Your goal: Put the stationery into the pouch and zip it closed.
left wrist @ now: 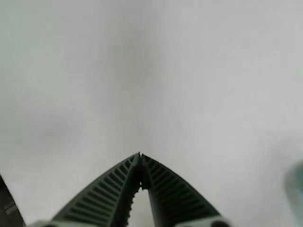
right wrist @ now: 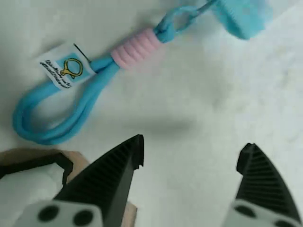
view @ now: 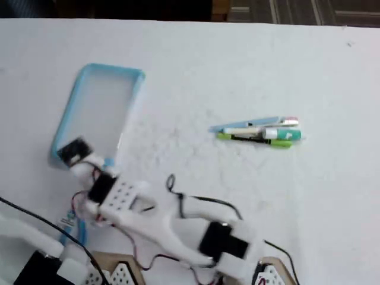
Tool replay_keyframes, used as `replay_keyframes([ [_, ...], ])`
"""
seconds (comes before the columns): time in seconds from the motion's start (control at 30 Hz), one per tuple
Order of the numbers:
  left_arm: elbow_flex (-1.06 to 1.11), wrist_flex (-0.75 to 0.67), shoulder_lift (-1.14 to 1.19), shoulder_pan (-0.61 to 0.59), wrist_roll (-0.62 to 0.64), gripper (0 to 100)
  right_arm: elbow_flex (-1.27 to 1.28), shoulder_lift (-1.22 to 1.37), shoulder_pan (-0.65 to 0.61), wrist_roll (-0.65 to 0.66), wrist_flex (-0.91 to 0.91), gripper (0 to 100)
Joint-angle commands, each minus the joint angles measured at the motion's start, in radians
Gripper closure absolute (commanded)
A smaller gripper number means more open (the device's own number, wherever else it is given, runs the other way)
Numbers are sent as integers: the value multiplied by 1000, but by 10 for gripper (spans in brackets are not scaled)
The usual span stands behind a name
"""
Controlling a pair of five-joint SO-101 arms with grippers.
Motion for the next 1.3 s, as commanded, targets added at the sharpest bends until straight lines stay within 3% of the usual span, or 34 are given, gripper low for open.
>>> replay_keyframes([
  [0.0,-38,-15,-35,-61,52,973,-215,110,-42,-74,53,680],
  [0.27,-35,-12,-35,-65,55,973,-701,478,-87,-196,242,680],
  [0.63,-35,-12,-35,-53,54,973,-1277,774,-81,-201,553,680],
  [0.97,-35,-11,-35,-41,54,973,-1214,578,-87,-198,552,680],
  [1.27,-34,-11,-35,-41,54,973,-1119,705,-105,-226,418,680],
])
